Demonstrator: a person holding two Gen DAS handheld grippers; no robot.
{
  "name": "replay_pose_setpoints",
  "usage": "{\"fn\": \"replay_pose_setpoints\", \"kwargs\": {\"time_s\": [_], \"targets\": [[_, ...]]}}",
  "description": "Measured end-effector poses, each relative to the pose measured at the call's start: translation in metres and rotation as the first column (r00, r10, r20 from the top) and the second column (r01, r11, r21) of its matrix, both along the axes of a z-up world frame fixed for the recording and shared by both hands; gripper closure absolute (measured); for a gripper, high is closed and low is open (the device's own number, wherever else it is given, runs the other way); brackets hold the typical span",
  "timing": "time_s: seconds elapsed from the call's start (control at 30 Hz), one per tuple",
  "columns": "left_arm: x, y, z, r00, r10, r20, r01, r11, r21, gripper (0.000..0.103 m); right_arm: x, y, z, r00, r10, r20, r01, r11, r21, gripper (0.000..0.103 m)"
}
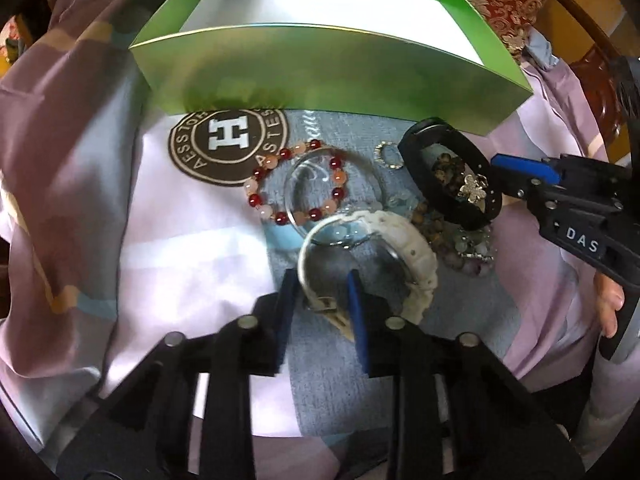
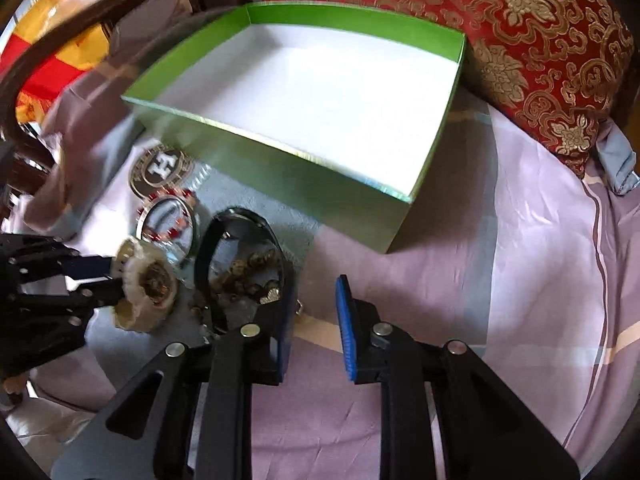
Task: Organize jewelry
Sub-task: 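Grasp the black watch strap with the right tool while the left tool grasps the white watch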
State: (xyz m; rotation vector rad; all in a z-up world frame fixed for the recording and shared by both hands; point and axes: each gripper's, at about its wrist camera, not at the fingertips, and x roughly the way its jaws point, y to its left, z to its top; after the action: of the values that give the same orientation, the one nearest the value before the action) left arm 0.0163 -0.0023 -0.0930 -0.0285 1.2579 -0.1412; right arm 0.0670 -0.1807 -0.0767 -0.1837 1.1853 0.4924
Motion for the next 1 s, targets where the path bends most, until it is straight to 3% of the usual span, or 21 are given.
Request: {"fn": "replay_pose_setpoints", "kwargs": {"time_s": [0.07,0.23,0.3,0.37,0.57,0.73,0.83,1.0], "targets": [[0.0,0.005,-0.001,1.0,0.004,0.001,-0.004,1.0,0.012,0.065,0.001,-0.001,-0.004,1.0,-0.003,-0.011,0.003,1.0,0.02,0.081],[-0.004,0.004,0.001,1.0,0.0,0.004,0.0,1.0,0.025,0.065,0.004,-0.004,0.007,1.0,-0.022,0.008,0.021,0.994,0.107,0.081],[-0.005,0.001,0.001,1.0,-0.011,0.006,0.01,1.0,0.027,0.072,0.005,-0.006,0.011,0.999,-0.029,0.028,0.024,0.989,0.143,0.078],[-0.006,-0.003,0.001,1.0,-0.021,0.006,0.021,1.0,0.02,0.079,0.005,-0.005,0.014,0.999,-0.032,0.041,0.025,0.986,0.165,0.067],[-0.006,-0.005,0.001,1.0,-0.026,0.007,0.025,0.999,0.034,0.077,-0.001,0.003,0.013,0.999,-0.003,0.04,-0.006,0.973,0.23,0.065],[-0.006,-0.009,-0.002,1.0,-0.029,0.007,0.029,0.999,0.044,0.073,-0.012,0.013,0.004,0.999,0.03,0.019,-0.033,0.983,0.178,0.065],[-0.005,-0.01,-0.002,1.0,-0.026,0.006,0.026,0.999,0.038,0.073,-0.02,0.027,-0.007,0.997,0.07,0.021,-0.072,0.992,0.102,0.094],[-0.005,0.0,0.003,1.0,-0.003,0.011,0.003,1.0,0.008,0.089,-0.023,0.024,0.006,0.995,0.074,0.072,-0.083,0.989,0.126,0.099]]}}
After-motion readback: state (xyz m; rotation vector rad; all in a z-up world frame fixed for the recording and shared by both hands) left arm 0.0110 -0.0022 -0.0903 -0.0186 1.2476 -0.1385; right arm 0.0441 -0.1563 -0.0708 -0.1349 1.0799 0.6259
